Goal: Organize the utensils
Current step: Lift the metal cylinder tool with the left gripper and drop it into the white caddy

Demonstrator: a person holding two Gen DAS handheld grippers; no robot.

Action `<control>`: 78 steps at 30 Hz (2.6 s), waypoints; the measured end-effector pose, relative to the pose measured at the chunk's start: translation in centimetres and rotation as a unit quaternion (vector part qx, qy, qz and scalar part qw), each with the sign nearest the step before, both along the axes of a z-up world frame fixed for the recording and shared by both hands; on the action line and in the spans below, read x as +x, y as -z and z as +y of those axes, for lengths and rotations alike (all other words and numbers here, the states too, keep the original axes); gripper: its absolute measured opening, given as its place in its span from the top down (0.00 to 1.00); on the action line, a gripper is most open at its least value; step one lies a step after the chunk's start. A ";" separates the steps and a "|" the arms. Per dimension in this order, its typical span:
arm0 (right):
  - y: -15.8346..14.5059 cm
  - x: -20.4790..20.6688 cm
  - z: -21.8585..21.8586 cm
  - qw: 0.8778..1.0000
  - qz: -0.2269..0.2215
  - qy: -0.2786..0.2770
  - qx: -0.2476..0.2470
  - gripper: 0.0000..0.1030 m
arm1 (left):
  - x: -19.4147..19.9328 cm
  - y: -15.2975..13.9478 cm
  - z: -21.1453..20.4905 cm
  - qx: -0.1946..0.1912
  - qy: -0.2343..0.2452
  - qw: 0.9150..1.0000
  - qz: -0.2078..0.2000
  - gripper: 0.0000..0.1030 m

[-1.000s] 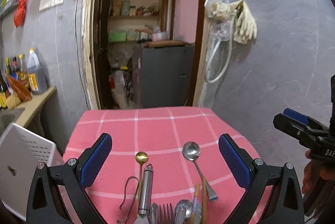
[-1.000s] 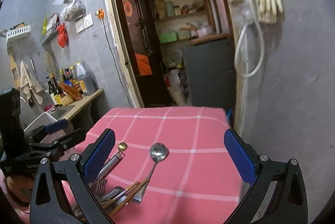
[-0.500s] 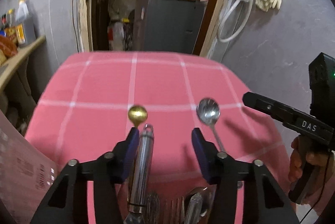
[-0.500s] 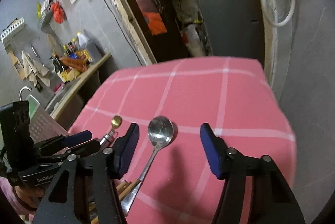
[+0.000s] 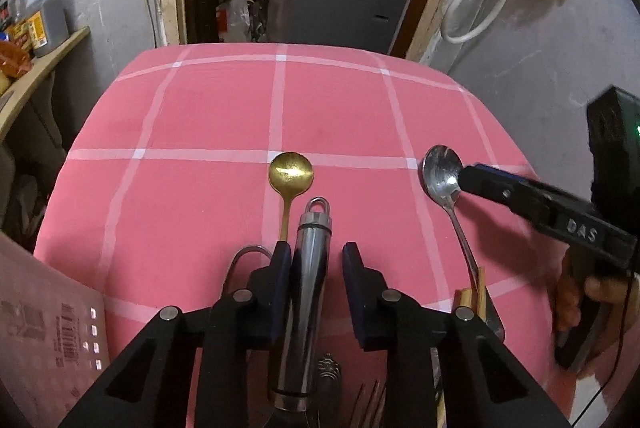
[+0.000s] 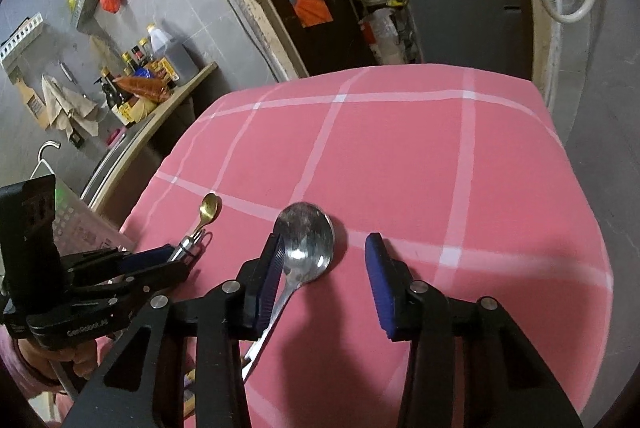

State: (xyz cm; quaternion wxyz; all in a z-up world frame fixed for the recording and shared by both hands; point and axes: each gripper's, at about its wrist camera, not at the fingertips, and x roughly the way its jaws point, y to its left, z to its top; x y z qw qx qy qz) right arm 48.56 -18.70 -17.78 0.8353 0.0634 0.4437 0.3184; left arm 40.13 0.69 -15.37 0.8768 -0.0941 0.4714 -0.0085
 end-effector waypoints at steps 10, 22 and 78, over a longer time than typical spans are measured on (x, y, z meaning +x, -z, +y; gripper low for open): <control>0.0 1.7 2.0 0.998 0.014 -0.050 -0.026 0.92 | 3.2 -0.3 -0.7 0.028 0.034 0.996 0.082 0.82; -6.6 -5.7 -2.1 0.998 -0.051 0.043 -0.015 0.97 | -1.0 -6.0 1.5 -0.050 0.023 0.998 0.002 0.83; -18.6 -19.9 18.5 0.968 -0.246 -0.015 0.042 0.89 | -17.6 -18.9 16.5 -0.033 0.005 0.987 -0.156 0.81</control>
